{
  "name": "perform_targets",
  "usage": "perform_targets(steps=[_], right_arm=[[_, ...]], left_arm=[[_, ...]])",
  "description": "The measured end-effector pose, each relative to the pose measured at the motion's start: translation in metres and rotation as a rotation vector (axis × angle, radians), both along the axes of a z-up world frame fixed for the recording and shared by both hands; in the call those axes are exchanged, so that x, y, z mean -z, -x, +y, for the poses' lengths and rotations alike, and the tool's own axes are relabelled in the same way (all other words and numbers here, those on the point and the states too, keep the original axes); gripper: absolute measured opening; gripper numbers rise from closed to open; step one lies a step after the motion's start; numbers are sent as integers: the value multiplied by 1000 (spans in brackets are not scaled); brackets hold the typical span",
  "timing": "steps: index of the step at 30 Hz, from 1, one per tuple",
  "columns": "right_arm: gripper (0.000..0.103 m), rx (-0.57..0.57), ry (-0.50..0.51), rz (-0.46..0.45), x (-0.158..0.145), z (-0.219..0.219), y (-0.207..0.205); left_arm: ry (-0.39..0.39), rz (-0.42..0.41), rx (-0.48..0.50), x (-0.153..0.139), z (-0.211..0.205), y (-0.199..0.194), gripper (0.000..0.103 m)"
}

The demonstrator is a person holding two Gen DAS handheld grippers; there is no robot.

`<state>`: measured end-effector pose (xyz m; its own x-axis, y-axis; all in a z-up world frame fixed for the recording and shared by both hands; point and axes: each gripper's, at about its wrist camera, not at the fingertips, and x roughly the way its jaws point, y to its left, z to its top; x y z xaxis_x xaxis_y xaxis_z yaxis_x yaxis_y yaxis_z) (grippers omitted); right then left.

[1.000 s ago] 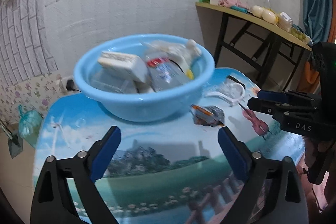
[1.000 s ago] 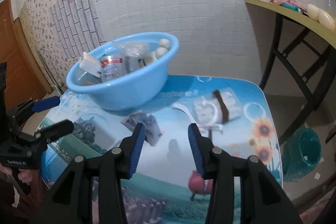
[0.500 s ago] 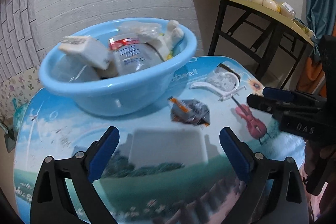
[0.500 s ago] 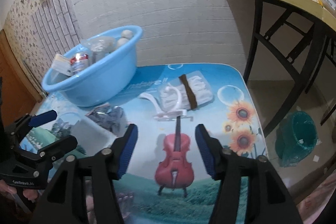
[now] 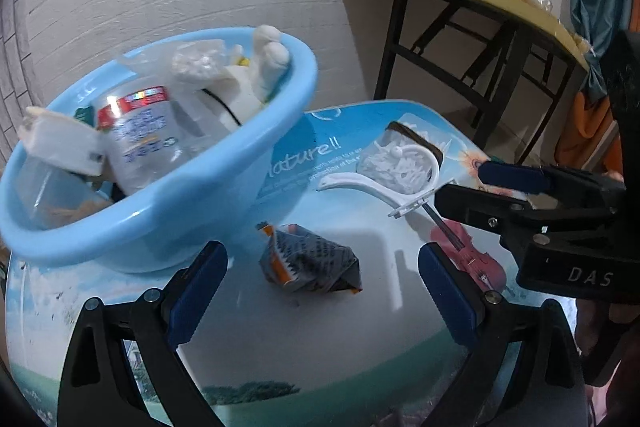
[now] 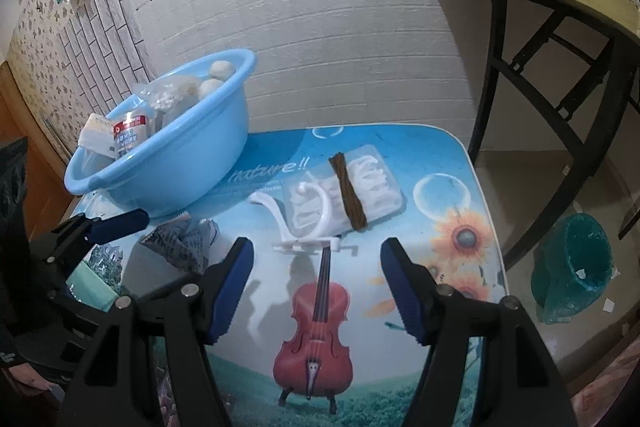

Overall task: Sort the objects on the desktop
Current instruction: 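Grasp orange-white snack bag with left gripper while right gripper grasps white hook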

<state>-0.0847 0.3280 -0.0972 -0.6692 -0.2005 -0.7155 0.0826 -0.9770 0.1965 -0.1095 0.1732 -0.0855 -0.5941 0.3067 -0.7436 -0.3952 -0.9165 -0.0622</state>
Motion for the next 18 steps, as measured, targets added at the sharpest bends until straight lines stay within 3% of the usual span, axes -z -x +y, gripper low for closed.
perform_targets(steps=[2,7,13,15,18], right_arm=[[65,-12,16,-13,2,-1,3],[61,-23,56,-33,7,-2,8],[59,-19,72,-74,14,-2,15],[52,-19,80,-80,14,-2,16],[51,-7,84,-95,15,-2,20]], left_arm=[[17,-5,6,3,4,2,95],[48,-55,9,11,6,9,52],[24,-70,12,10,-2,6,46],[24,-71,16,9,-5,1,42],[17,-80,13,9,-13,-3,41]])
